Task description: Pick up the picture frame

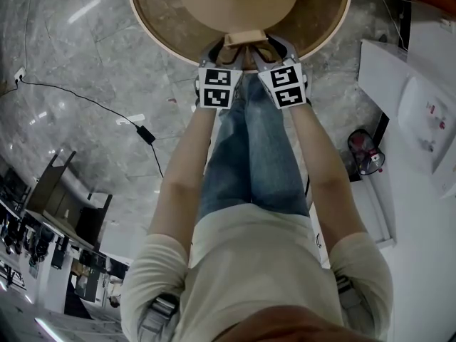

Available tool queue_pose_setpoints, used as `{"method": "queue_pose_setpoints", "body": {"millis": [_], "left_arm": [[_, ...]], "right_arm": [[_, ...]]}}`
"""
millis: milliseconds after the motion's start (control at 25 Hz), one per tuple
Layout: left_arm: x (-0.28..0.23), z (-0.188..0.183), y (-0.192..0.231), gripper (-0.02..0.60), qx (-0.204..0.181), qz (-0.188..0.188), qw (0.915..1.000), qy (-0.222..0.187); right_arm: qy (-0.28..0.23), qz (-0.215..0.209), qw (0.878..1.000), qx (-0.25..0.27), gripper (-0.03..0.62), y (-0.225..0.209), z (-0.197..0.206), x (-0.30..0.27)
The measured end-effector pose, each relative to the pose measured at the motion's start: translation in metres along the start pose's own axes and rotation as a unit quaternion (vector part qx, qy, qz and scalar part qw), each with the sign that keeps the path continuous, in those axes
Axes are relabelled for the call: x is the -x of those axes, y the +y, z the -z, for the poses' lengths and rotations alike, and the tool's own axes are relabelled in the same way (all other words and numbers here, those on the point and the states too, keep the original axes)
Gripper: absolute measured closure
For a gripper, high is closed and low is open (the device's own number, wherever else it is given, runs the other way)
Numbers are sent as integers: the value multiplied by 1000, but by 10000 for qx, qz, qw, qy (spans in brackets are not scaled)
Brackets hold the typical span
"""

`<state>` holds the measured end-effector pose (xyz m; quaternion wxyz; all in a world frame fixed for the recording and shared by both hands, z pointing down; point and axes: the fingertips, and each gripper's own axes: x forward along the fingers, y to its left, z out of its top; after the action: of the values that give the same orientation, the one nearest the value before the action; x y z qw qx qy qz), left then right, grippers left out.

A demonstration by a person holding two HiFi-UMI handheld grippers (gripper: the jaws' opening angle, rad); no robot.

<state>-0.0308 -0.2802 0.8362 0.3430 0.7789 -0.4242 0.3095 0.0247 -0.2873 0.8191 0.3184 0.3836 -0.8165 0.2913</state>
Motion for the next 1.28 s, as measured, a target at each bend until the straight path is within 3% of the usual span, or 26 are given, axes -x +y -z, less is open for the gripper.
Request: {"method": "queue_pose_setpoints", "body": {"millis": [560,1280], "left_arm": [[25,-11,-8,387,-21,-75,9999,-66],[154,-55,-56,388,-370,-14,9978,-545]], "right_arm": [[-207,171,9995,-140,424,10,-17,24],[-821,567,9950,-80,427,73,-71,145]]}}
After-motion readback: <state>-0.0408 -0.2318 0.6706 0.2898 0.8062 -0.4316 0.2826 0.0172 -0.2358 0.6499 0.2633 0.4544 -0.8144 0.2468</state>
